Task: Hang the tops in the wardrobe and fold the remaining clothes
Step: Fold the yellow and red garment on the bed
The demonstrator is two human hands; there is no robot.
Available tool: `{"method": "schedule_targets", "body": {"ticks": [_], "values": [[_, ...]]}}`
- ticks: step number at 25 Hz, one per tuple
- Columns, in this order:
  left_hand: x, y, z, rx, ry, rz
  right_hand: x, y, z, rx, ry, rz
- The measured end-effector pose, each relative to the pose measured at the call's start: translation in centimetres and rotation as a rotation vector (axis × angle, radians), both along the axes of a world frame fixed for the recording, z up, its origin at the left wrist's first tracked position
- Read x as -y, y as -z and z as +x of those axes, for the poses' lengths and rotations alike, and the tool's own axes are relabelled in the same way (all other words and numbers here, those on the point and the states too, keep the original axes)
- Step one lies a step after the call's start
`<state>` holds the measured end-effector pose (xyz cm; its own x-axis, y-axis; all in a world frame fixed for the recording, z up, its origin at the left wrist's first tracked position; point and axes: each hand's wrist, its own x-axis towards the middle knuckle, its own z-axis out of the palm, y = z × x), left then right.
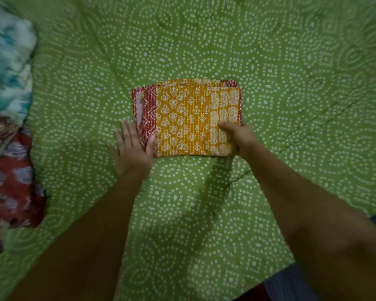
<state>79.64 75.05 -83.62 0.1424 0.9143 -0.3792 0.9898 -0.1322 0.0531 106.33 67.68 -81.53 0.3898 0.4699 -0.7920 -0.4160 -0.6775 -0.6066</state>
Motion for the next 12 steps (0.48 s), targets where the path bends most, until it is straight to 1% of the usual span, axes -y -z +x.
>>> {"method": "schedule_targets", "body": {"ticks": [1,2,3,5,6,7,8,9,10,12], "values": [[0.5,-1.9,0.3,0.06,-0.095,-0.009,-0.6,-2.8,0.7,-0.158,-0.078,-0.009],[1.2,-4.5,0.7,0.134,-0.197,-0.009,-1.3,-5.8,1.0,-0.244,-0.141,0.011],[2.3,-7.1,1.2,0.187,-0.284,-0.022,-2.0,-8.7,0.9,-0.282,-0.151,0.059],[5.2,-11.3,2.2,0.22,-0.395,-0.118,-3.7,-15.3,-0.4,-0.268,-0.162,0.144],[6.3,-13.2,2.7,0.255,-0.439,-0.217,-4.3,-18.7,-1.3,-0.237,-0.197,0.162],[7.4,-15.3,3.4,0.356,-0.489,-0.345,-4.6,-22.6,-1.7,-0.204,-0.23,0.18],[8.6,-17.6,4.4,0.487,-0.57,-0.517,-4.5,-26.4,-1.9,-0.182,-0.253,0.198],[10.2,-20.0,5.6,0.603,-0.649,-0.736,-4.2,-29.9,-1.5,-0.188,-0.262,0.24],[11.9,-22.5,7.2,0.678,-0.654,-0.909,-3.2,-34.1,-0.6,-0.195,-0.246,0.288],[15.0,-27.3,11.5,0.859,-0.575,-1.128,0.5,-41.4,2.9,-0.217,-0.167,0.438]]}}
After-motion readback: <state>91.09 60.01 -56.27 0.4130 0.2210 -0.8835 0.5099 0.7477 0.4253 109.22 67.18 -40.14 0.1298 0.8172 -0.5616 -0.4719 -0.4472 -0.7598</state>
